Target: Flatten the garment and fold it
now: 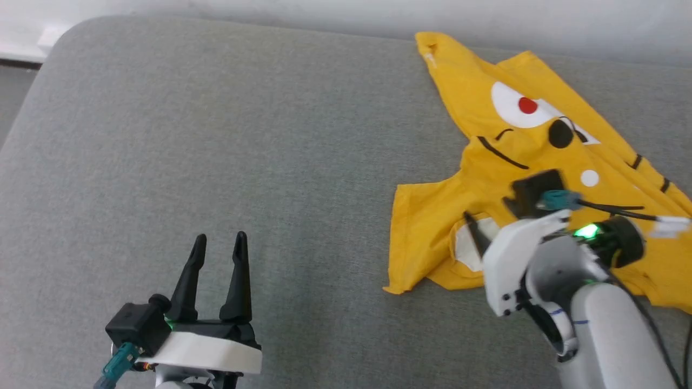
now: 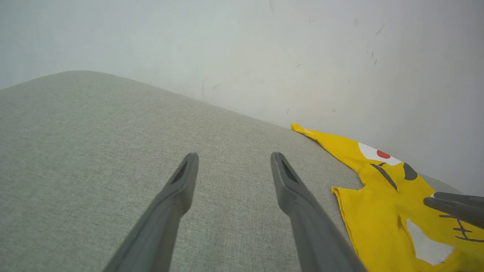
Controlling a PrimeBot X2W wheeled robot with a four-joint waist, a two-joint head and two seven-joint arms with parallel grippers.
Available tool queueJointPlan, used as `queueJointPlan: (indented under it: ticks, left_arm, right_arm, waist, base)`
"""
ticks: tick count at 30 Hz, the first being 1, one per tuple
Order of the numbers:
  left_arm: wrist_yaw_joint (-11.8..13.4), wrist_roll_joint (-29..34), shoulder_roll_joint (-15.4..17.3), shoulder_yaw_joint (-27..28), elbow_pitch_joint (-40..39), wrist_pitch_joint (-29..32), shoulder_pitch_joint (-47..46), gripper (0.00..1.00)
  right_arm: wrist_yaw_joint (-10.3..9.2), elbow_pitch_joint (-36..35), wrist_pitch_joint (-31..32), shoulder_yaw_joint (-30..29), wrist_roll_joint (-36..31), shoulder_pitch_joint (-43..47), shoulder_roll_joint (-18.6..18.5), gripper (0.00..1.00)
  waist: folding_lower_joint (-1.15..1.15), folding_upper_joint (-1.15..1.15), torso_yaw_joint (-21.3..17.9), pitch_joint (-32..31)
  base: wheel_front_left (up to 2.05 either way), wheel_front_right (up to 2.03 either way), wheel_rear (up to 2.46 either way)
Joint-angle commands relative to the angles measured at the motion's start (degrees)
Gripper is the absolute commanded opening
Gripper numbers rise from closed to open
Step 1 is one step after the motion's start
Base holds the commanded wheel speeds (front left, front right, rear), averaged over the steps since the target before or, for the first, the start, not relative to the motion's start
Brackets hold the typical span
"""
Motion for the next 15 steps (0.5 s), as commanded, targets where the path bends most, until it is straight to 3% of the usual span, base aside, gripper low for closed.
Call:
queueJointPlan:
  ticks: [1, 10, 11, 12, 13, 15]
  left_arm:
    - [-0.34, -0.32, -0.19, -0.12, 0.27, -0.27, -0.82, 1.0]
    - [-0.14, -1.82, -0.23, -1.14, 1.27, -0.27, -1.9, 1.0]
    - [-0.05, -1.96, -0.23, -1.27, 1.35, -0.27, -1.98, 1.0]
    - [0.03, -2.07, -0.24, -1.4, 1.42, -0.27, -2.06, 1.0]
    - [0.13, -2.14, -0.24, -1.52, 1.49, -0.27, -2.15, 1.0]
    - [0.34, -2.3, -0.24, -1.62, 1.56, -0.27, -2.29, 1.0]
  right_arm:
    - [-0.04, 0.93, 0.85, 0.85, -0.04, -0.96, -0.36, 1.0]
    - [-0.04, 11.25, 8.52, 8.65, 0.87, -5.33, -4.24, 0.97]
    - [-0.04, 12.33, 9.0, 8.78, 1.08, -5.63, -4.32, 0.47]
    - [-0.04, 13.25, 9.3, 9.41, 1.07, -6.03, -4.67, 0.31]
    - [-0.04, 13.95, 9.31, 10.13, 1.03, -6.49, -5.12, 0.03]
    - [-0.04, 14.77, 8.67, 10.87, 1.43, -7.5, -5.42, 0.0]
  waist:
    - [0.0, 0.0, 1.82, 1.25]
    - [0.0, 0.0, 5.08, 2.5]
    - [0.0, 0.0, 5.21, 2.51]
    - [0.0, 0.0, 5.34, 2.51]
    - [0.0, 0.0, 5.41, 2.5]
    - [0.0, 0.0, 5.37, 2.41]
  base:
    - [0.0, 0.0, 0.0]
    - [0.0, 0.0, 0.0]
    - [0.0, 0.0, 0.0]
    - [0.0, 0.0, 0.0]
    - [0.0, 0.0, 0.0]
    - [0.0, 0.0, 0.0]
